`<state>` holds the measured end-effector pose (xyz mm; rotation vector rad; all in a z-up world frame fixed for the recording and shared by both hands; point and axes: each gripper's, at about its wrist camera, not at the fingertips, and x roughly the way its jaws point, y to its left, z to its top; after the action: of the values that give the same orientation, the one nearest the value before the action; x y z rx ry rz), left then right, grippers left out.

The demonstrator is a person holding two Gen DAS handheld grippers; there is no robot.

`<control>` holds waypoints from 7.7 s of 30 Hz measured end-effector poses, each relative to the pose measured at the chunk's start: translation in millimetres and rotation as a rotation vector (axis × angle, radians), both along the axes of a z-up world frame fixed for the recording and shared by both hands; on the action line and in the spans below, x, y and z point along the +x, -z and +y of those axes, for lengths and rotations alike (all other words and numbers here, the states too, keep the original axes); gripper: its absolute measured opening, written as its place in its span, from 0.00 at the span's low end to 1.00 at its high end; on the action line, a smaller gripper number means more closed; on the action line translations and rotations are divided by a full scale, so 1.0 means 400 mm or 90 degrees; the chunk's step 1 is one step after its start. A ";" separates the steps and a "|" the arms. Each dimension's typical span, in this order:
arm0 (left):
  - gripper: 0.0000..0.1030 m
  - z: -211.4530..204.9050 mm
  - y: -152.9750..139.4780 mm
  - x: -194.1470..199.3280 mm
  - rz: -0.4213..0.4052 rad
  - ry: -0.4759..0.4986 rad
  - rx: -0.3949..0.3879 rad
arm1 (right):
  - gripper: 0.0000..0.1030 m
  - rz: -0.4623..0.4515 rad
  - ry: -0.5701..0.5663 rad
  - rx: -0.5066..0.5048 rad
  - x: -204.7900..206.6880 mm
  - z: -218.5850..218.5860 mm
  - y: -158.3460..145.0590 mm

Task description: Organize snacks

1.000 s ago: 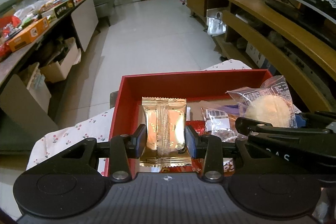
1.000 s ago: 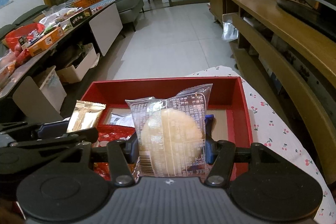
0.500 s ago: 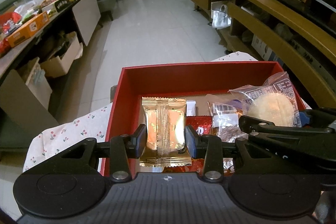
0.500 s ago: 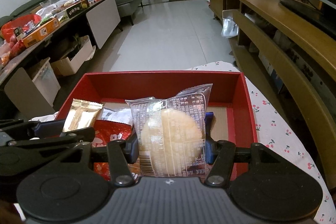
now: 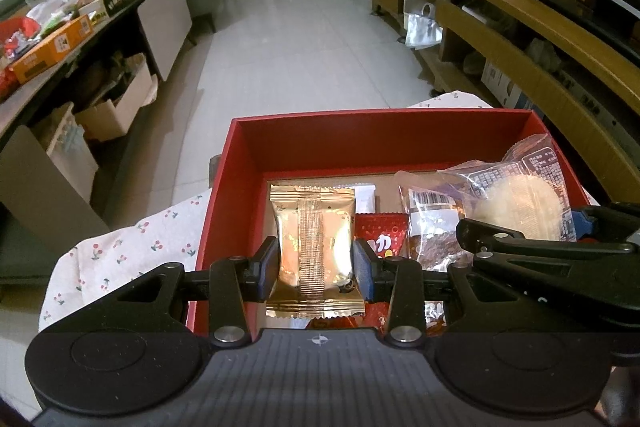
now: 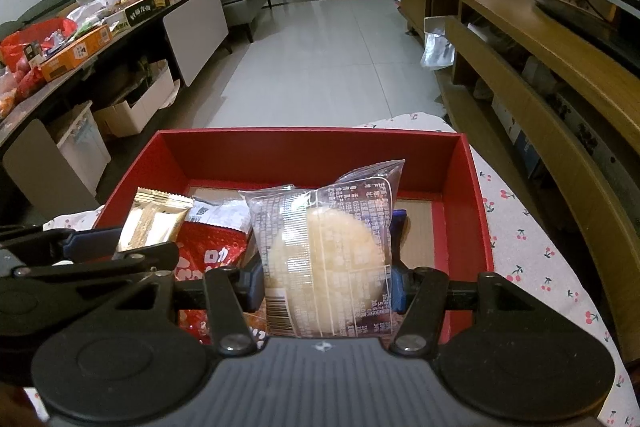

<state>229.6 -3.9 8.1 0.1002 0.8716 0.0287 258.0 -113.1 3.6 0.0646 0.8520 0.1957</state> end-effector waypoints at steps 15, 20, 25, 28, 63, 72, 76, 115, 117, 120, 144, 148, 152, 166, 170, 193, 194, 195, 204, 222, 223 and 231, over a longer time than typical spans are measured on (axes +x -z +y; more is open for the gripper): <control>0.47 0.010 0.020 0.010 0.021 -0.005 -0.020 | 0.67 0.009 -0.004 -0.013 0.012 0.008 0.014; 0.51 0.012 0.019 0.009 0.021 -0.009 -0.019 | 0.68 0.004 -0.005 -0.016 0.009 0.011 0.015; 0.58 0.017 0.016 0.006 0.017 -0.013 -0.020 | 0.68 0.000 -0.001 -0.018 0.005 0.009 0.012; 0.62 0.022 0.011 0.005 0.012 -0.017 -0.022 | 0.68 -0.009 0.001 -0.021 0.001 0.008 0.005; 0.72 0.026 -0.046 -0.044 -0.029 0.002 -0.040 | 0.71 -0.083 0.007 -0.067 -0.053 0.012 -0.057; 0.72 0.027 -0.054 -0.049 -0.033 0.005 -0.041 | 0.72 -0.092 0.010 -0.071 -0.059 0.010 -0.063; 0.72 0.025 -0.055 -0.051 -0.032 0.007 -0.040 | 0.72 -0.089 0.009 -0.072 -0.060 0.007 -0.064; 0.82 -0.031 -0.040 -0.180 -0.009 0.077 -0.038 | 0.74 -0.033 0.051 -0.085 -0.223 -0.065 -0.071; 0.82 -0.033 -0.032 -0.188 -0.003 0.083 -0.033 | 0.76 -0.024 0.049 -0.087 -0.237 -0.072 -0.066; 0.82 -0.025 -0.019 -0.192 0.013 0.085 -0.044 | 0.78 -0.001 0.040 -0.087 -0.263 -0.083 -0.048; 0.82 -0.019 0.068 -0.164 0.120 0.042 -0.122 | 0.79 0.104 0.017 -0.076 -0.325 -0.138 0.034; 0.82 -0.038 0.069 -0.152 0.123 0.055 -0.130 | 0.79 0.111 0.039 -0.072 -0.327 -0.169 0.041; 0.82 -0.098 0.068 -0.130 0.111 0.136 -0.117 | 0.79 0.116 0.060 -0.050 -0.327 -0.195 0.039; 0.84 -0.169 0.153 -0.081 0.170 0.292 -0.104 | 0.80 0.132 0.047 -0.046 -0.322 -0.200 0.045; 0.82 -0.163 0.152 -0.138 0.190 0.292 -0.109 | 0.80 0.129 0.053 -0.040 -0.320 -0.210 0.036; 0.62 -0.119 0.132 -0.216 0.203 0.164 -0.122 | 0.82 0.140 0.042 -0.019 -0.333 -0.224 0.039; 0.62 -0.114 0.124 -0.217 0.202 0.164 -0.125 | 0.82 0.148 0.034 -0.018 -0.334 -0.217 0.046; 0.62 -0.106 0.115 -0.226 0.201 0.163 -0.132 | 0.82 0.158 0.025 -0.017 -0.336 -0.209 0.054; 0.63 -0.031 0.089 -0.320 0.228 0.160 -0.163 | 0.89 0.225 -0.004 0.016 -0.334 -0.163 0.114; 0.68 -0.054 0.124 -0.361 0.212 0.177 -0.059 | 0.77 0.170 -0.030 -0.092 -0.356 -0.083 0.117; 0.65 -0.053 0.121 -0.363 0.212 0.179 -0.059 | 0.77 0.172 -0.028 -0.088 -0.359 -0.087 0.115; 0.63 -0.031 0.107 -0.362 0.211 0.176 -0.081 | 0.76 0.146 -0.031 -0.084 -0.402 -0.080 0.094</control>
<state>84.7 -16.4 -34.8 0.1070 1.1818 -0.3091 97.0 -145.2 -33.9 -0.0577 1.0942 0.1799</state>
